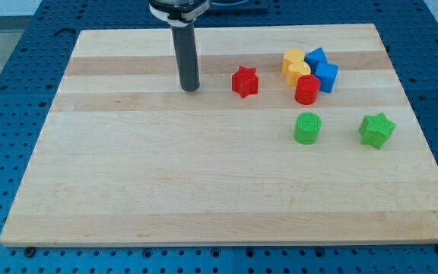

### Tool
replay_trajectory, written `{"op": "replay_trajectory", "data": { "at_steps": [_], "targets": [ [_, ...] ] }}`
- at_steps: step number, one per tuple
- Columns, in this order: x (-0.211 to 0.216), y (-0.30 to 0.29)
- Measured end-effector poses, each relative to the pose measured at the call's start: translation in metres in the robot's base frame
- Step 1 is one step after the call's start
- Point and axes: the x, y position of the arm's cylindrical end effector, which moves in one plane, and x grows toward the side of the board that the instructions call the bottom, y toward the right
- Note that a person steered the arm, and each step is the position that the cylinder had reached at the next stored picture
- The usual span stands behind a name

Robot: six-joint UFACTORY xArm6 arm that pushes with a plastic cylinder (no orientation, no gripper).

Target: Move the red star closer to yellow hexagon

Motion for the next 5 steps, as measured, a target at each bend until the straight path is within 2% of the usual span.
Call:
{"op": "replay_trajectory", "data": {
  "at_steps": [1, 4, 5],
  "targets": [
    [0.011, 0.002],
    [0.011, 0.101],
    [-0.003, 0.124]
  ]
}}
